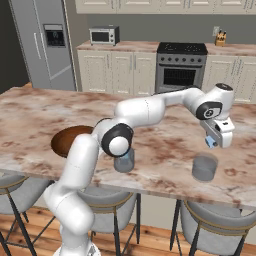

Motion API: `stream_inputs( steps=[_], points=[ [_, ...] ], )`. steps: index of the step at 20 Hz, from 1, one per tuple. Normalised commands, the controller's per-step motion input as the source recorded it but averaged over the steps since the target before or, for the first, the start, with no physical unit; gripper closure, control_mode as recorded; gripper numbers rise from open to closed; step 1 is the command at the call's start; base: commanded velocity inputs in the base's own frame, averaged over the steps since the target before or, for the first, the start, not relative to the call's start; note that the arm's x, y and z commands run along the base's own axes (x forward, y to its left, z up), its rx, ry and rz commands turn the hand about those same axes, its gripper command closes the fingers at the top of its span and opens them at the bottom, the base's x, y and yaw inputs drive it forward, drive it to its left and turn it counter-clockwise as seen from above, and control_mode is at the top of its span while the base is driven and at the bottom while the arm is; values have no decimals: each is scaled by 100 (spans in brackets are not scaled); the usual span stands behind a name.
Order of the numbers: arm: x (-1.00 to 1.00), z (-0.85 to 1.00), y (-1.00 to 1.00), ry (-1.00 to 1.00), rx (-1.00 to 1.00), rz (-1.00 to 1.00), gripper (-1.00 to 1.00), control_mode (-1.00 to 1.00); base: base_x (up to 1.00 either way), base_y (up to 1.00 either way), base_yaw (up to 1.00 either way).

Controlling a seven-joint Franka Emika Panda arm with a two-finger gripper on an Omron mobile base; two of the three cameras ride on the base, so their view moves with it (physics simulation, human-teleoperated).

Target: There are four ice cubes in the ice bowl. Place two ice cubes in each glass of water.

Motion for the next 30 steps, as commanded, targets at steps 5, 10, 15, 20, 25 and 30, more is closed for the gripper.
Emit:
stream_inputs(
  steps=[5, 10, 15, 20, 25, 30],
  points=[
    [18, -14, -9, 0, 0, 0, 100, -100, 0, 0, 0],
    [0, -19, -3, 0, 0, 0, 100, -100, 0, 0, 0],
    [2, -21, 0, 0, 0, 0, 100, -100, 0, 0, 0],
    [11, -26, 0, 0, 0, 0, 100, -100, 0, 0, 0],
    [25, -26, 0, 0, 0, 0, 100, -100, 0, 0, 0],
    [22, -20, 0, 0, 0, 0, 100, -100, 0, 0, 0]
  ],
)
